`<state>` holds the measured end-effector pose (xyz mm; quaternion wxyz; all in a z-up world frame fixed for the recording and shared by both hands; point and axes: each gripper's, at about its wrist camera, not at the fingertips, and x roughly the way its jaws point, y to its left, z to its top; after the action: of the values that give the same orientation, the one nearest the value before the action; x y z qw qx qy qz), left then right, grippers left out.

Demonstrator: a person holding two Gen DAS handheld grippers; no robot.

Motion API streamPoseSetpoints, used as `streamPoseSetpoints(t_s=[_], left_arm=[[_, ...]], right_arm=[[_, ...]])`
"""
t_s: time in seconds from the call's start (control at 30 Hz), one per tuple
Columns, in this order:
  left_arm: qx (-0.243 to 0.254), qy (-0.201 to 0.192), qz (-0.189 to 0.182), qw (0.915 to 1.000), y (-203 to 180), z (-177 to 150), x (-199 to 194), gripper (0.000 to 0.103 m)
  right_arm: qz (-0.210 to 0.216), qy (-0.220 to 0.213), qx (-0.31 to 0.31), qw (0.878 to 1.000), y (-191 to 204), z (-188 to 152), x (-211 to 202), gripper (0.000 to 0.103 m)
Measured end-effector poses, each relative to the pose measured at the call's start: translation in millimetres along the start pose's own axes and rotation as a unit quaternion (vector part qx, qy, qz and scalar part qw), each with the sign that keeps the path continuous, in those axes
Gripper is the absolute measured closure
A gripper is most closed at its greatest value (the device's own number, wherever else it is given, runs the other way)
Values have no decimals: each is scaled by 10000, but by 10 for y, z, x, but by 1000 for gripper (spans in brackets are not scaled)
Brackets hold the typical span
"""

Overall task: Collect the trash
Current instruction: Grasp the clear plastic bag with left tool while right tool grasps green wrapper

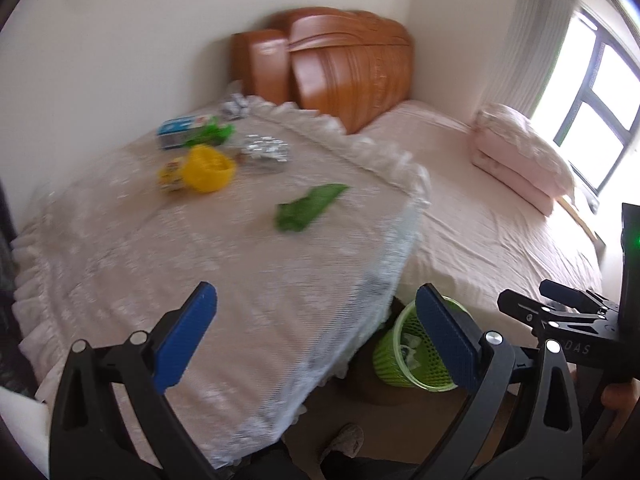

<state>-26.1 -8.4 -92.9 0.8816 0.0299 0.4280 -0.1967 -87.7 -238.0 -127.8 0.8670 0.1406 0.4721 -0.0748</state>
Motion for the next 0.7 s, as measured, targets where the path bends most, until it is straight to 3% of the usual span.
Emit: streamPoseSetpoints(t_s=[0.4, 0.57, 0.7], left_arm=[[-796, 58, 909, 9927, 1083, -2, 65, 8], [-948, -71, 1531, 9836, 1638, 270, 233, 8], [-1208, -161, 1825, 9756, 2142, 634, 492, 8]], right_arm=[[348, 286, -630, 9970, 792, 216, 378, 2], [409, 405, -679, 9960, 1009, 318, 529, 2], [423, 487, -726, 9953, 1220, 430, 684, 2]])
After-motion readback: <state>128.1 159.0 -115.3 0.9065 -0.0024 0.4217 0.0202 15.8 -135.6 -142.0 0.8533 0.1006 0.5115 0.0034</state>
